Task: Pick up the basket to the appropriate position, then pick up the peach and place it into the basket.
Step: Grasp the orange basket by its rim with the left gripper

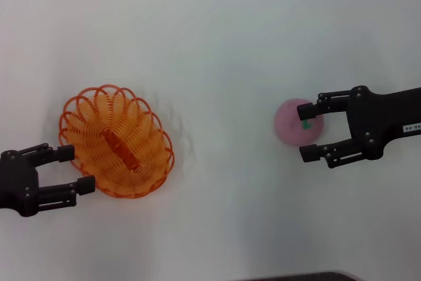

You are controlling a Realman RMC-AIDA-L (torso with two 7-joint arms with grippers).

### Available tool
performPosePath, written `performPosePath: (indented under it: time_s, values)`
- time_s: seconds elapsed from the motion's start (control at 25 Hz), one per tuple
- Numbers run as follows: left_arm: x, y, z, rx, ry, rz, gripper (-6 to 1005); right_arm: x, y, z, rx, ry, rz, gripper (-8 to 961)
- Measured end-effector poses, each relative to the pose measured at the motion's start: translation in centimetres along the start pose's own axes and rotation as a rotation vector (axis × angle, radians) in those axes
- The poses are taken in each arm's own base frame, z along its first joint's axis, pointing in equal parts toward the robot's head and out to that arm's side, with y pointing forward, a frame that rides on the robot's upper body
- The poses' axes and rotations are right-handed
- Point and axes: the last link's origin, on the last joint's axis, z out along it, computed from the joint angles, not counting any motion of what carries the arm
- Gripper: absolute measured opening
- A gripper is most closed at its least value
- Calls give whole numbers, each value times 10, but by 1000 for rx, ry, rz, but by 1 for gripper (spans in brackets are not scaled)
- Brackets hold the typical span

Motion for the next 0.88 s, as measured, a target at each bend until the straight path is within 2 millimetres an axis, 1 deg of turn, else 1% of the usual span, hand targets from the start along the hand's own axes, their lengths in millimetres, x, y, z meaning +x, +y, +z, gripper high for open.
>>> performPosePath:
  time_s: [0.68, 0.88]
  values:
    - [0, 1, 0, -3, 1, -3, 858, -1, 0, 3, -6, 3, -3, 850]
    - [8, -1, -3, -7, -3, -15, 858, -1, 0, 3, -6, 1, -3, 849]
